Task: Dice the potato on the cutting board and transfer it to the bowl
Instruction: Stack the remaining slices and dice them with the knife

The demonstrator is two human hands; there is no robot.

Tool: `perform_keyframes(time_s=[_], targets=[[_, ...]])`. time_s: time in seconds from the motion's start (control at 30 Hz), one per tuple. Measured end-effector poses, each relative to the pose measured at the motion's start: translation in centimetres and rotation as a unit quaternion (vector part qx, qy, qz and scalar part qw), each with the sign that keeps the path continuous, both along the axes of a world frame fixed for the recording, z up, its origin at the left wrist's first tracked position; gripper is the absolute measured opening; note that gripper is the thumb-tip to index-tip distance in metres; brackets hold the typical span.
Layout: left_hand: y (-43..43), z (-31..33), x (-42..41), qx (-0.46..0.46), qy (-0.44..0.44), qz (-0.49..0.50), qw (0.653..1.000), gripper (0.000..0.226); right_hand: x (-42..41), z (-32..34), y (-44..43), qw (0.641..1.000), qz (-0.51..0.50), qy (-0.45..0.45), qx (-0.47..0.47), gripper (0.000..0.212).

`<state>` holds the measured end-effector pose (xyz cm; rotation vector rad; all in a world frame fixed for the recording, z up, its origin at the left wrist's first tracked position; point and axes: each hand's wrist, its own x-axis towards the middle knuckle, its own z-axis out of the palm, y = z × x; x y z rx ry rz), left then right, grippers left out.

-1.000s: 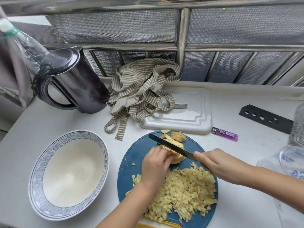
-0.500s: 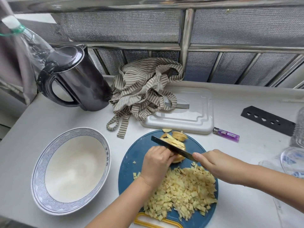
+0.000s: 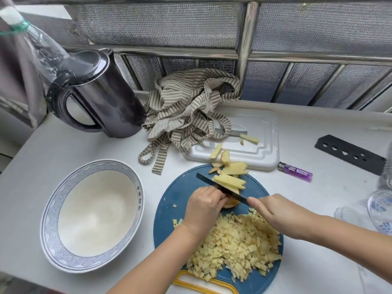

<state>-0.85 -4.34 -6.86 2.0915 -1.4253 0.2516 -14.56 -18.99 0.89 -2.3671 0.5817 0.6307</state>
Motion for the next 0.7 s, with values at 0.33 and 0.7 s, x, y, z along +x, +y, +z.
perform_keyframes(time_s=[0.33, 0.7], targets=[[0.2, -0.9, -0.2, 0.003, 0.042, -0.005, 0.999, 0.031, 1.4, -2.0, 0.1, 1.000, 0.014, 0.002, 0.002, 0.054], [0.4, -0.9, -0.5, 0.014, 0.068, -0.012, 0.998, 0.025, 3.3, -3.7, -1.2, 0.998, -0.028, -0.013, 0.060, 0.054]])
